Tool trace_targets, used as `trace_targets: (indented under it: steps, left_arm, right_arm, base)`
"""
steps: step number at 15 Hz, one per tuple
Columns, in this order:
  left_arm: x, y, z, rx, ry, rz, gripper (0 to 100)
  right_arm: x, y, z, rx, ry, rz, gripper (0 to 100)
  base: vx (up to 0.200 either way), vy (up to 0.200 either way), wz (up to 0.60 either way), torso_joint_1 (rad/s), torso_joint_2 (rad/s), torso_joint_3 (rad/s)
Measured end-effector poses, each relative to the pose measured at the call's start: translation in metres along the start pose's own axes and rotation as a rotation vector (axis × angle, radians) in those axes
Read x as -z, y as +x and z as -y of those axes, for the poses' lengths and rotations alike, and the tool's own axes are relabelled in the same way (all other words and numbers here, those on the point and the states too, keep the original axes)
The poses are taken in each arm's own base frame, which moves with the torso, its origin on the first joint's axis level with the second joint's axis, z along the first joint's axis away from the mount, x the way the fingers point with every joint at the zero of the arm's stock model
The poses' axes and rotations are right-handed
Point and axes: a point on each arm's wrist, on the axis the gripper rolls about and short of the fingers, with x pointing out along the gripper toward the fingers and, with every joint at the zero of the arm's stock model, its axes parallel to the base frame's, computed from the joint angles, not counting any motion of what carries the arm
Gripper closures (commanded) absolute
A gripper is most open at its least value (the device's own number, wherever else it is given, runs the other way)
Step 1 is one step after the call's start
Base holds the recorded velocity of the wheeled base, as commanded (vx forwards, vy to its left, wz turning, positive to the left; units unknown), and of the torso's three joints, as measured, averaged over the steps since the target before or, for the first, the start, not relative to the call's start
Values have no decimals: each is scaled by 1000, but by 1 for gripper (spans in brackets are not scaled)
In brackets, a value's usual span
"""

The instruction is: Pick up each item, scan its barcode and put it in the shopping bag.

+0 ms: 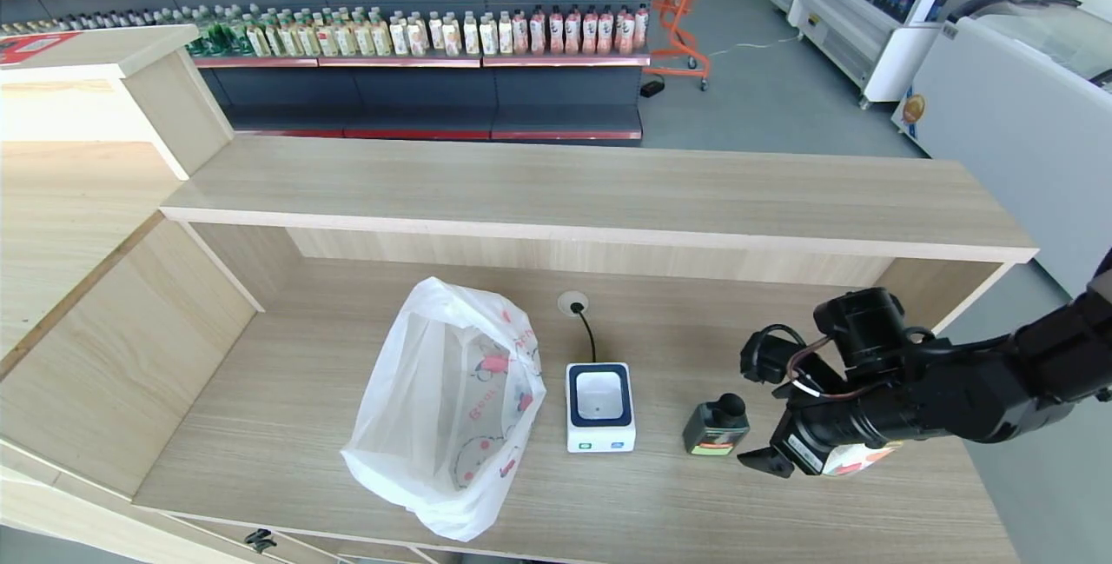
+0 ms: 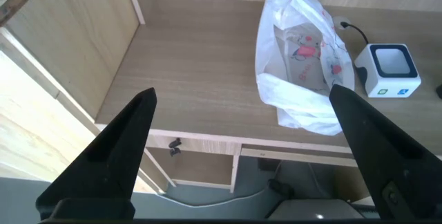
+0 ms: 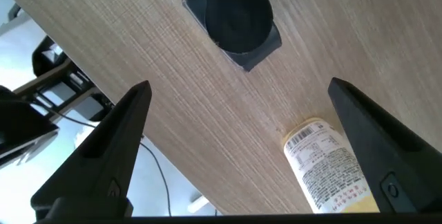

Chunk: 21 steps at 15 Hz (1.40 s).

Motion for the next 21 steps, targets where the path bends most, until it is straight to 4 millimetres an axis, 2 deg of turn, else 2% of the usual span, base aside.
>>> trace_targets:
  steps: [6, 12, 16, 17, 21]
  left_arm:
    - [0, 0, 0, 0, 0, 0, 0]
    - [0, 0, 0, 0, 0, 0, 0]
    - [0, 0, 0, 0, 0, 0, 0]
    - [0, 0, 0, 0, 0, 0, 0]
    - [0, 0, 0, 0, 0, 0, 0]
  right_arm:
    - [5, 27, -4, -50, -116, 38, 0]
    - [-2, 58, -13, -55, -159, 81, 0]
    - [-5, 71, -21, -64, -181, 96, 0]
    - [-6, 73, -22, -63, -187, 101, 100]
    - [-3, 77, -25, -61, -189, 102, 100]
  base:
    - [0, 0, 0, 0, 0, 0]
    - [0, 0, 0, 0, 0, 0]
    - [0, 0, 0, 0, 0, 0]
    - [0, 0, 0, 0, 0, 0]
    - [0, 0, 0, 0, 0, 0]
